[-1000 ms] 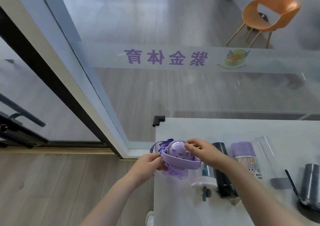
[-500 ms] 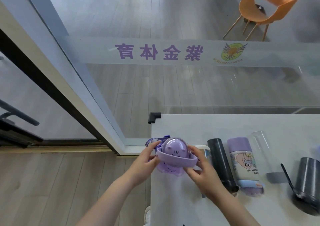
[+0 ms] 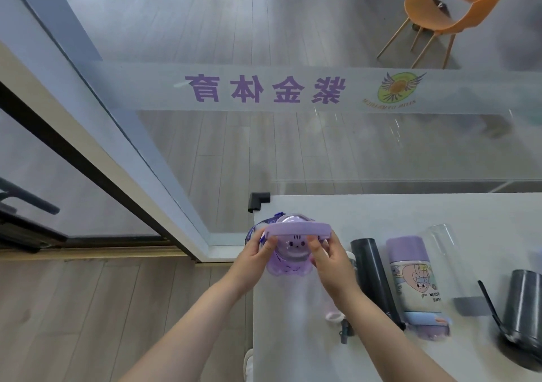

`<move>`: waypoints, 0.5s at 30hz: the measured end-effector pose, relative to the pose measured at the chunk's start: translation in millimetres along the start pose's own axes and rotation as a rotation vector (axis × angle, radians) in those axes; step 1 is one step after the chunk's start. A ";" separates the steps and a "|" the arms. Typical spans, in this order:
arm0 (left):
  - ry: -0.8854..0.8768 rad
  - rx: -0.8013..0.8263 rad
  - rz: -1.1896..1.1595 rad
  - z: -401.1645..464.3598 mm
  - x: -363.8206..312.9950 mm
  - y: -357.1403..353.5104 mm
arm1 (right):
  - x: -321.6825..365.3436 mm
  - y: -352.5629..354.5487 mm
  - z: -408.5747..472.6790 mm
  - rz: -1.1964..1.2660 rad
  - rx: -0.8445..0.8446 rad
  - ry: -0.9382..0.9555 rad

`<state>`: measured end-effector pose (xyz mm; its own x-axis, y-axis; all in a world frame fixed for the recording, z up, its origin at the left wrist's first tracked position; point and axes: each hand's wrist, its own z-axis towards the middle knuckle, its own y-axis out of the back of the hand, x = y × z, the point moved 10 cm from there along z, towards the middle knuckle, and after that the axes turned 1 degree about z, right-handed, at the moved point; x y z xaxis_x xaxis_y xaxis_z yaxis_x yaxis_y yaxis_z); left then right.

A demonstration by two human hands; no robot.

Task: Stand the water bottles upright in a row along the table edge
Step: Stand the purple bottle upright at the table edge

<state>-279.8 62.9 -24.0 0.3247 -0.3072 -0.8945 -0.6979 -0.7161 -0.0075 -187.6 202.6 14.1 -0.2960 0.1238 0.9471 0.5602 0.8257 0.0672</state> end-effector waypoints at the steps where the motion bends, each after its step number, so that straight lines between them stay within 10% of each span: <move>1: -0.001 -0.011 -0.003 7.7 -3.0 2.2 | 4.4 -1.2 6.2 -0.010 -0.006 0.008; 15: 0.029 -0.090 -0.074 84.9 -44.6 20.9 | 39.6 -6.8 90.8 0.065 -0.028 -0.003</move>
<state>-363.1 114.9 -22.3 0.3924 -0.2682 -0.8798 -0.6118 -0.7903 -0.0320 -273.4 251.9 22.7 -0.2603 0.1778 0.9490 0.5996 0.8002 0.0146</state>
